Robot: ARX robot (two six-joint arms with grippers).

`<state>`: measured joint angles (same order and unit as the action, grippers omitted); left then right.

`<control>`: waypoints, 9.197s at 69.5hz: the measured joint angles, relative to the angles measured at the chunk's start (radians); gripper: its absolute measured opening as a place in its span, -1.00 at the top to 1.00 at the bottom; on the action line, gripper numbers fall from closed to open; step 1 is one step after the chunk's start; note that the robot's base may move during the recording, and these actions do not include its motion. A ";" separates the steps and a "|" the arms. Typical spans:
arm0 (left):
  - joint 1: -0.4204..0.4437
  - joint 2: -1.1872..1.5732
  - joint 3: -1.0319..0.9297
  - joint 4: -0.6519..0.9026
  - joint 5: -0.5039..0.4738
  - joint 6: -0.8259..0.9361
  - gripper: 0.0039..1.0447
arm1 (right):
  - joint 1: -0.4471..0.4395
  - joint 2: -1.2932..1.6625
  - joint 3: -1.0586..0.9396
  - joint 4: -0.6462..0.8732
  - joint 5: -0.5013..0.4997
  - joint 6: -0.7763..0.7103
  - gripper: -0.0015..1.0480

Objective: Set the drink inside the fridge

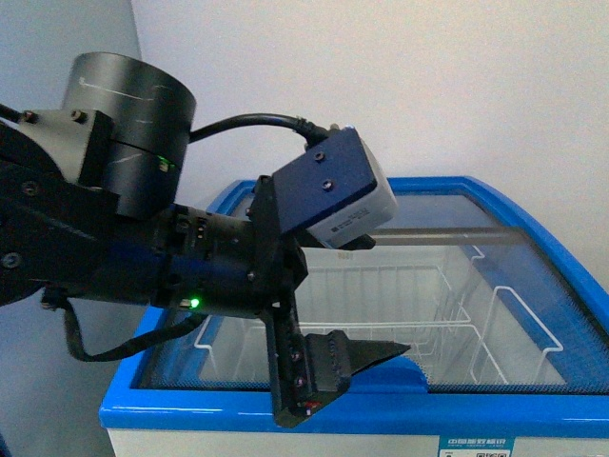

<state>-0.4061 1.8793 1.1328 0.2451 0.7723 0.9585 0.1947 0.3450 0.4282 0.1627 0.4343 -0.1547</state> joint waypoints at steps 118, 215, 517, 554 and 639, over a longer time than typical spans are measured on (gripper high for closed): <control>-0.039 0.517 0.626 -0.050 -0.330 0.182 -0.85 | 0.000 0.000 0.000 0.000 0.000 0.000 0.25; 0.039 0.341 0.791 0.000 -0.544 -0.502 -0.85 | 0.000 0.000 0.000 0.000 0.000 0.000 0.25; 0.406 -1.873 -1.119 -0.244 -0.772 -0.957 -0.45 | -0.052 1.992 1.237 -0.157 -0.753 -1.176 0.25; 0.406 -1.873 -1.119 -0.244 -0.772 -0.956 -0.85 | -0.033 2.214 1.375 -0.128 -0.734 -1.171 0.25; 0.406 -1.873 -1.119 -0.244 -0.772 -0.956 -0.85 | -0.033 2.608 1.833 -0.316 -0.634 -1.122 0.26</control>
<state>-0.0006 0.0063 0.0135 0.0013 -0.0002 0.0021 0.1616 2.9528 2.2616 -0.1532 -0.1993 -1.2762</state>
